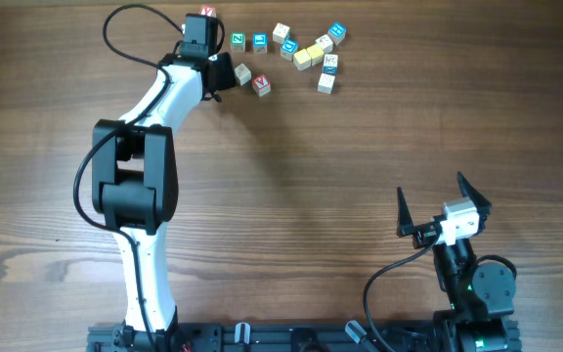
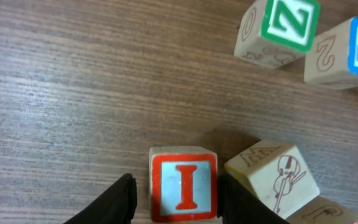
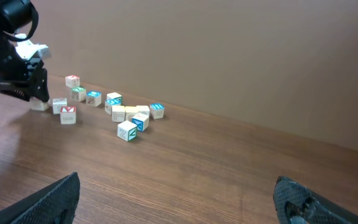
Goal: Form a horizontal line
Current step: 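Lower the left gripper onto the red 'I' block and close on it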
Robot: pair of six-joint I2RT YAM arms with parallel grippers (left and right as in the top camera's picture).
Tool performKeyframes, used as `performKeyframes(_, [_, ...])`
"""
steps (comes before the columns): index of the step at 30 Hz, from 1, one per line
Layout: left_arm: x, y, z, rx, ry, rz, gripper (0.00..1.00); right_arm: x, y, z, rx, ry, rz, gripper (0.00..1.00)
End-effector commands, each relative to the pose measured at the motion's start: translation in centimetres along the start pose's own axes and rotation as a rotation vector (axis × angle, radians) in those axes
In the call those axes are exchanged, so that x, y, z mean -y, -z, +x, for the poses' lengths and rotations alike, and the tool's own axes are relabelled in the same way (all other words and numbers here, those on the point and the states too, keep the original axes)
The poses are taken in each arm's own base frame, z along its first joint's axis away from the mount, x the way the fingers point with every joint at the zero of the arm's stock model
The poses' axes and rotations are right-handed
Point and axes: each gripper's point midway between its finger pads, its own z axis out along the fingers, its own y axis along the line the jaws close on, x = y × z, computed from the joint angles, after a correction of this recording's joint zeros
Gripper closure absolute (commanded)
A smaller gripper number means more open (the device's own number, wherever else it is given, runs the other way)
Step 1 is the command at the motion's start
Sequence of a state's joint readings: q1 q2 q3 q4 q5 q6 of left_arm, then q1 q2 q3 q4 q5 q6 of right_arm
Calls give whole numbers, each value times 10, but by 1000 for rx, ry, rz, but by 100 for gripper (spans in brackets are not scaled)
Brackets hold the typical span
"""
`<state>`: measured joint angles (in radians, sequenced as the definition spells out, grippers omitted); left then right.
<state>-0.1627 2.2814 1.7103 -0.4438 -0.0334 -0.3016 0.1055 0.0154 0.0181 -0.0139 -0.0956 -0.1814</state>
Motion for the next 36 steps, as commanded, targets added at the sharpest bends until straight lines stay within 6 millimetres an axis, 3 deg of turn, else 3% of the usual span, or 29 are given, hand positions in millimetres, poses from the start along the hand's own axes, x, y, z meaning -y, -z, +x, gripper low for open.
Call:
performKeyframes(1, [-7, -8, 4, -14, 4, -28, 54, 4, 0, 1, 2, 3, 20, 0])
performKeyframes(5, [-5, -8, -4, 20, 5, -21, 51, 4, 0, 1, 2, 2, 20, 0])
performKeyframes(8, [-5, -8, -3, 19, 5, -21, 64, 4, 0, 1, 2, 2, 20, 0])
performKeyframes(10, [-6, -8, -3, 16, 5, -23, 67, 4, 0, 1, 2, 3, 20, 0])
performKeyframes(16, [-6, -8, -3, 18, -3, -27, 55, 4, 0, 1, 2, 3, 20, 0])
performKeyframes(23, [-8, -11, 0, 10, -3, -33, 55, 4, 0, 1, 2, 3, 20, 0])
performKeyframes(30, [-12, -21, 7, -9, -2, -42, 63, 4, 0, 1, 2, 2, 20, 0])
performKeyframes(32, [-9, -12, -2, 19, -1, -35, 64, 4, 0, 1, 2, 2, 20, 0])
performKeyframes(36, [-2, 20, -23, 68, 2, -15, 81, 4, 0, 1, 2, 3, 20, 0])
